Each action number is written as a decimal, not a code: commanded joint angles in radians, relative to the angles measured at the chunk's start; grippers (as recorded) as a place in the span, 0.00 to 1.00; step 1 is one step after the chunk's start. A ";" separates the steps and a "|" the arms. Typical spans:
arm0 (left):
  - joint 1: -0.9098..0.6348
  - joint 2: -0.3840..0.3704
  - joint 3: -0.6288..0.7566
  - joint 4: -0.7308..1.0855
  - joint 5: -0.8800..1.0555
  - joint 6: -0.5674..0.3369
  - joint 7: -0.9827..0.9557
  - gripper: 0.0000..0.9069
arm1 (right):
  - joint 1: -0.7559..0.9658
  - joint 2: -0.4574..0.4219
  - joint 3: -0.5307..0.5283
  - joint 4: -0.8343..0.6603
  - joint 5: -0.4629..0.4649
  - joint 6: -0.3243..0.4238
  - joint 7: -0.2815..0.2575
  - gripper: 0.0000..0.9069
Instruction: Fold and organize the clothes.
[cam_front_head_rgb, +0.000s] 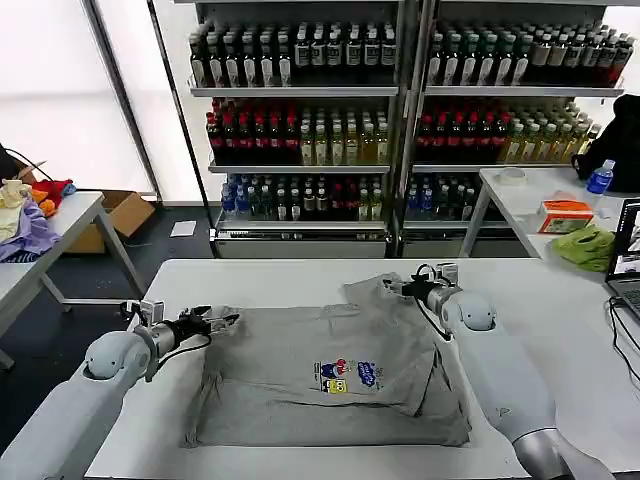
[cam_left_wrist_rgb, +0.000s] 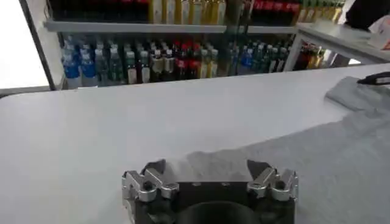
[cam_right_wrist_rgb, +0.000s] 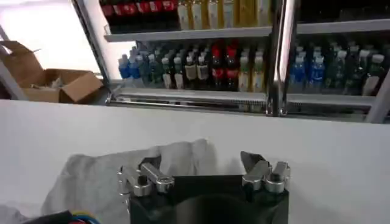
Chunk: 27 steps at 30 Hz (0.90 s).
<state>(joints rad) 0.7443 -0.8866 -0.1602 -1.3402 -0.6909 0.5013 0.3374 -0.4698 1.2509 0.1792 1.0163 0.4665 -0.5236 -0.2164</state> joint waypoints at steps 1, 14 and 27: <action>-0.013 -0.007 0.031 0.020 -0.008 0.003 0.029 0.16 | 0.007 0.038 -0.006 -0.051 0.009 -0.015 0.001 0.00; -0.013 -0.009 0.030 0.028 -0.026 -0.013 0.056 0.01 | -0.011 0.034 0.004 0.012 0.062 -0.030 0.010 0.00; -0.018 0.001 0.004 -0.007 -0.052 -0.063 0.003 0.01 | -0.094 0.001 0.038 0.215 0.213 -0.031 0.064 0.00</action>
<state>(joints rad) 0.7206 -0.8906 -0.1384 -1.3191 -0.7265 0.4683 0.3673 -0.5257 1.2634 0.1972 1.1081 0.5883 -0.5573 -0.1778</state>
